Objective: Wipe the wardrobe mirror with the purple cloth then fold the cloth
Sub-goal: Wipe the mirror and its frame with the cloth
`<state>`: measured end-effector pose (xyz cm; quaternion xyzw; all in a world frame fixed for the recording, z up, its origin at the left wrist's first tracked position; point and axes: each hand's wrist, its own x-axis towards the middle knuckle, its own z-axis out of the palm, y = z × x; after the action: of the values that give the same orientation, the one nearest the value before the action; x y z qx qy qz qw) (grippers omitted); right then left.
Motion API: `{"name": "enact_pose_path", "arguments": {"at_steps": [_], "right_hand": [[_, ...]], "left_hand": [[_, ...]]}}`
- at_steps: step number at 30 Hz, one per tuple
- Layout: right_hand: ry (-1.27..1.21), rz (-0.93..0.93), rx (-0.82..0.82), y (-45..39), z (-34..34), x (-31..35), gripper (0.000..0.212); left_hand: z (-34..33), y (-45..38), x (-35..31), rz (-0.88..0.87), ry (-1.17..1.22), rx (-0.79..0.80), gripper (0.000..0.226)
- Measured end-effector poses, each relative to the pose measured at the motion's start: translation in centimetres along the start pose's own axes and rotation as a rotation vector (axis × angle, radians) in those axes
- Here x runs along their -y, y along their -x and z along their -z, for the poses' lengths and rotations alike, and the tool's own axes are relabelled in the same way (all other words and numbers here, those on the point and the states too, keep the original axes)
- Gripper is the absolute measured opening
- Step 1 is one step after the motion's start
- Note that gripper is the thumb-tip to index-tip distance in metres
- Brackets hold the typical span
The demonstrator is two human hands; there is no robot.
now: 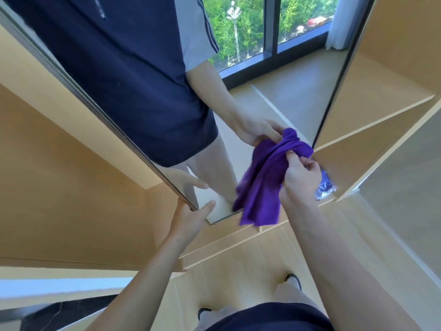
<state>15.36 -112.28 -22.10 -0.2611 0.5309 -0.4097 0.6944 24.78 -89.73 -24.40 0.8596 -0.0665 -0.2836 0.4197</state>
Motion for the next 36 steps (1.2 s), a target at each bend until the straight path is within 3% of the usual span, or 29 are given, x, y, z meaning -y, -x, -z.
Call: {"name": "enact_pose_path", "arguments": {"at_steps": [2, 6, 10, 12, 16, 20, 22, 26, 29, 32, 34, 36], "right_hand": [[0.116, 0.058, -0.007, 0.6, -0.2, -0.6, 0.030], [0.181, 0.042, 0.079, 3.8, -1.2, -1.4, 0.031], [0.089, -0.098, 0.292, 8.3, -2.8, -1.7, 0.039], [0.056, -0.068, 0.355, 9.2, -3.0, -1.5, 0.039], [0.104, 0.244, 0.391, 9.7, -2.5, -2.2, 0.025], [0.368, 0.687, 0.476, 9.8, -1.0, -4.5, 0.039], [0.519, 0.850, 0.520, 9.6, 0.0, -6.1, 0.029], [0.580, 0.743, 0.735, 9.9, 2.6, -8.4, 0.043], [0.613, 0.753, 0.875, 9.9, 4.0, -9.5, 0.045], [0.642, 0.757, 0.846, 9.9, 3.6, -10.2, 0.042], [0.618, 0.703, 0.815, 9.9, 3.3, -10.6, 0.043], [0.577, 0.605, 0.772, 10.1, 3.0, -10.7, 0.040]], "left_hand": [[0.1, -0.2, 0.7, -0.055, 0.030, 0.057, 0.103], [-0.5, 0.2, 1.6, -0.163, 0.064, 0.098, 0.090], [-0.8, 0.2, 1.3, -0.302, 0.054, 0.037, 0.094], [-0.8, 0.2, 0.9, -0.344, 0.015, -0.014, 0.082], [-0.6, 0.7, 0.1, -0.147, -0.159, -0.179, 0.065], [0.7, 0.7, -0.2, -0.129, -0.278, -0.121, 0.052], [1.7, 0.3, -0.2, -0.149, -0.325, -0.081, 0.037], [2.6, -0.2, -1.2, -0.157, -0.403, 0.016, 0.037], [3.3, -0.3, -2.0, -0.134, -0.303, 0.098, 0.034], [3.5, -0.3, -2.1, -0.056, -0.302, 0.168, 0.031], [4.3, 0.6, -0.5, -0.083, -0.156, 0.302, 0.032], [4.6, 1.4, -1.0, -0.089, -0.127, 0.247, 0.032]]}}
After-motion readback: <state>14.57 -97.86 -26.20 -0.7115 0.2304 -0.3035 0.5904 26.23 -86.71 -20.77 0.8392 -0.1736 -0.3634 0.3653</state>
